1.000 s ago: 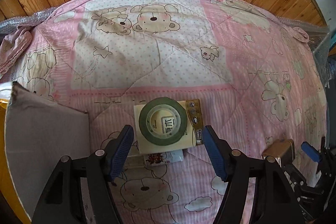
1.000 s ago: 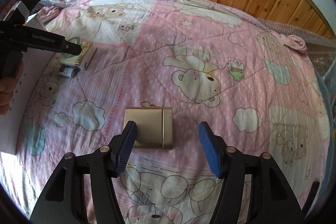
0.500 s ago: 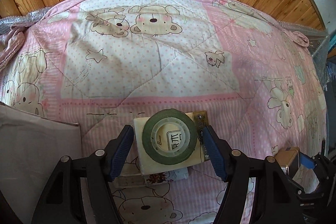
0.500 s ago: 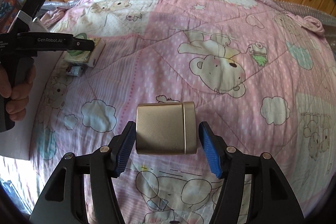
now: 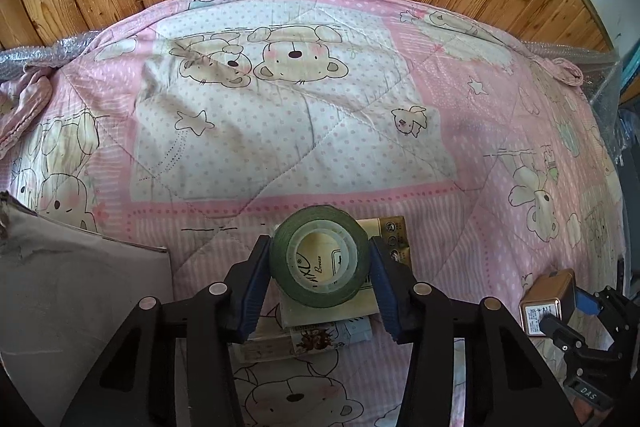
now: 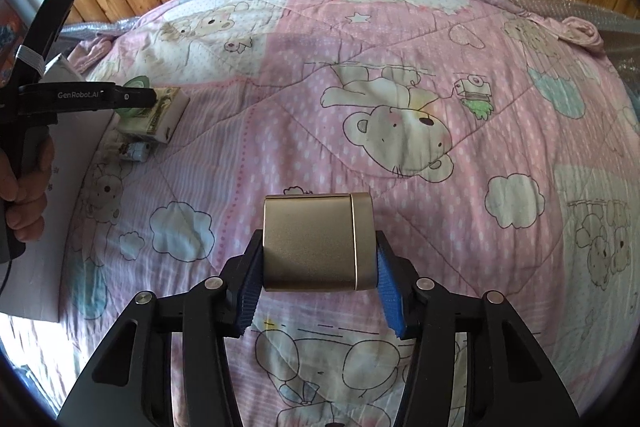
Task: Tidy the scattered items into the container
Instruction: 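Close the left tool on the green tape roll while the right tool closes on the gold tin, then lift and carry the tape roll and gold tin with both tools over the white box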
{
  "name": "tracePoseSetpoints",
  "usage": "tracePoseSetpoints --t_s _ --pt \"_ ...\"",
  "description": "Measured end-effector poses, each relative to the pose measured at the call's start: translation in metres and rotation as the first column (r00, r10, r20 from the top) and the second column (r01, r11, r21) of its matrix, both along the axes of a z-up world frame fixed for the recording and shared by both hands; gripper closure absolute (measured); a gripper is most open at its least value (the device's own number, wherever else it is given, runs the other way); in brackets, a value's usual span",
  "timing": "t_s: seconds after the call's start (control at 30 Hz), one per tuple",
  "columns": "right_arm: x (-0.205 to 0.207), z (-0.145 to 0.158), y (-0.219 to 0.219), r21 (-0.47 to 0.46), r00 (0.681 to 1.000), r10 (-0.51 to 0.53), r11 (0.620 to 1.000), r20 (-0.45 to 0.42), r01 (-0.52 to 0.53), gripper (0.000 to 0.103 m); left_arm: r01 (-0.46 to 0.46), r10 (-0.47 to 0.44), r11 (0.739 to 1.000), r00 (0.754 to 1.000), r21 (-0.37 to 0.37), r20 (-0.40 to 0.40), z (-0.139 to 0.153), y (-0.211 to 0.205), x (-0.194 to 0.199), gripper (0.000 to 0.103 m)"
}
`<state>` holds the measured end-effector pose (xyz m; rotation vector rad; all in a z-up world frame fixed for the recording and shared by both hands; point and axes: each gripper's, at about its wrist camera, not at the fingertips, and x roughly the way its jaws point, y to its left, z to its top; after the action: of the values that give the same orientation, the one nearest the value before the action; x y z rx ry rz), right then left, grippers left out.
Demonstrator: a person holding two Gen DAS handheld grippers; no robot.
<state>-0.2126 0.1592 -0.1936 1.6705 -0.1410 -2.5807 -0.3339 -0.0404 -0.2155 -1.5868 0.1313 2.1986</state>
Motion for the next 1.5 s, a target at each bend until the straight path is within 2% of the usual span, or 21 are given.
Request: tracePoseSetpoints --t_s 0.33,0.73,1.1,1.5 --pt "0.007 0.006 0.012 -0.050 0.998 -0.061 0.997 0.007 0.061 0.050 -0.008 0.008 1.000 1.000 0.014 -0.024 0.013 -0.006 0.011 0.054" --pt "0.022 0.017 0.024 -0.166 0.985 -0.164 0.971 0.049 0.170 0.050 -0.023 0.024 0.996 1.000 0.086 -0.013 0.038 -0.018 0.038 0.054" --pt "0.048 0.032 0.010 -0.160 0.982 -0.178 0.969 0.065 0.187 0.050 0.006 -0.006 0.987 1.000 0.160 0.000 0.066 -0.023 0.088 0.054" --pt "0.093 0.048 -0.035 -0.110 0.991 -0.114 0.987 0.068 0.121 0.050 0.033 -0.033 0.978 0.999 0.207 0.001 0.089 -0.049 0.152 0.054"
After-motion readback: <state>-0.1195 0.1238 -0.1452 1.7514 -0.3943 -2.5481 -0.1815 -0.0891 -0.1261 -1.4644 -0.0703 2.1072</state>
